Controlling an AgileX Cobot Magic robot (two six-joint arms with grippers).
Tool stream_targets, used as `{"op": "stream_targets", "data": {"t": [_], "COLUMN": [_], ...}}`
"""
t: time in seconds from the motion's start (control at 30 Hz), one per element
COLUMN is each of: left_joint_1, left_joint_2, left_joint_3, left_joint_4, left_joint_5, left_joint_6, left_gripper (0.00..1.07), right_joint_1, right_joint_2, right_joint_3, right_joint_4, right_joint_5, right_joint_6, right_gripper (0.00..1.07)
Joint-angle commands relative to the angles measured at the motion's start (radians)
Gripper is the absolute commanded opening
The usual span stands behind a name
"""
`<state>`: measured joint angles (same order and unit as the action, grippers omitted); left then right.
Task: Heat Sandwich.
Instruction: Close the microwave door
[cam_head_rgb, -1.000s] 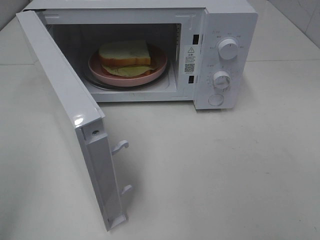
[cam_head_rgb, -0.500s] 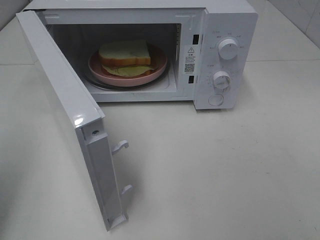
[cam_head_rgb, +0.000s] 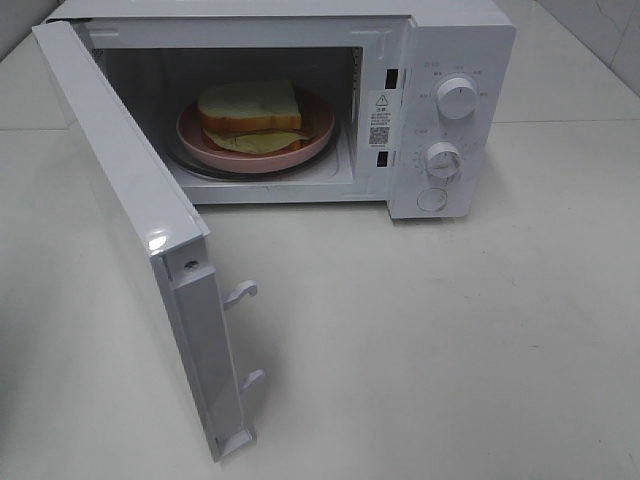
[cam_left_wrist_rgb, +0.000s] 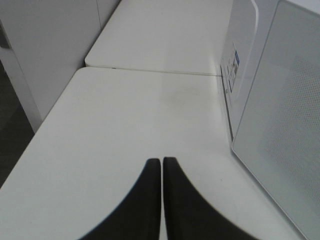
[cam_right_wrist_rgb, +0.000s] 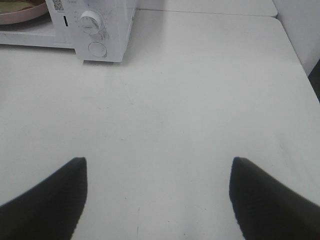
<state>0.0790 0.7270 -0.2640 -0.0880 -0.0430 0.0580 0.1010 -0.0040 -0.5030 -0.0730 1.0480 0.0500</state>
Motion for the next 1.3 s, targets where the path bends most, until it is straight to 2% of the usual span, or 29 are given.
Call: {"op": "stream_targets", "data": {"t": [0.03,0.07,0.17,0.3,0.37,0.4,0.43,0.47,0.53,0.57,0.67,0.7,0.8,0.9,0.93,1.07,1.3], "left_joint_1": [-0.003,-0.003,-0.003,-0.006,-0.006,-0.006,-0.006,-0.006,-0.006,-0.006,-0.006,-0.018,-0.05,-0.146,-0.146,-0.241,-0.338], "left_joint_2": [0.057,0.106,0.161,0.268,0.323,0.367,0.367,0.389,0.422,0.458,0.492,0.531,0.566,0.638,0.638,0.722,0.801], "left_joint_3": [0.036,0.05,0.054,0.054,0.054,0.053,0.053,0.053,0.053,0.053,0.045,0.034,0.016,-0.017,-0.017,-0.046,-0.091], "left_joint_4": [0.024,0.043,0.062,0.136,0.185,0.23,0.23,0.259,0.328,0.4,0.44,0.453,0.453,0.431,0.431,0.324,0.249], "left_joint_5": [-0.194,-0.294,-0.364,-0.491,-0.543,-0.585,-0.585,-0.602,-0.649,-0.707,-0.746,-0.768,-0.772,-0.774,-0.774,-0.797,-0.828], "left_joint_6": [0.003,0.003,-0.001,-0.007,-0.036,-0.101,-0.101,-0.125,-0.169,-0.201,-0.215,-0.239,-0.239,-0.215,-0.215,-0.178,-0.173], "left_gripper": [0.0,0.0,0.0,0.0,0.0,0.0,0.0,0.0,0.0,0.0,0.0,0.0,0.0,0.0,0.0,0.0,0.0], "right_joint_1": [-0.005,-0.005,-0.005,-0.005,-0.005,-0.005,-0.005,-0.005,-0.005,-0.005,-0.005,-0.005,-0.005,-0.005,-0.005,-0.005,-0.005], "right_joint_2": [-0.025,-0.025,-0.025,-0.025,-0.025,-0.025,-0.025,-0.025,-0.025,-0.025,-0.025,-0.025,-0.025,-0.025,-0.025,-0.025,-0.025], "right_joint_3": [-0.001,-0.001,-0.001,-0.001,-0.001,-0.001,-0.001,-0.001,-0.001,-0.001,-0.001,-0.001,-0.001,-0.001,-0.001,-0.001,-0.001], "right_joint_4": [-0.009,-0.009,-0.009,-0.009,-0.009,-0.009,-0.009,-0.009,-0.009,-0.009,-0.009,-0.009,-0.009,-0.009,-0.009,-0.009,-0.009], "right_joint_5": [-0.008,-0.008,-0.008,-0.008,-0.008,-0.008,-0.008,-0.008,-0.008,-0.008,-0.008,-0.008,-0.008,-0.008,-0.008,-0.008,-0.008], "right_joint_6": [0.006,0.006,0.006,0.006,0.006,0.006,0.006,0.006,0.006,0.006,0.006,0.006,0.006,0.006,0.006,0.006,0.006], "right_gripper": [0.76,0.76,0.76,0.76,0.76,0.76,0.76,0.76,0.76,0.76,0.76,0.76,0.76,0.76,0.76,0.76,0.76]}}
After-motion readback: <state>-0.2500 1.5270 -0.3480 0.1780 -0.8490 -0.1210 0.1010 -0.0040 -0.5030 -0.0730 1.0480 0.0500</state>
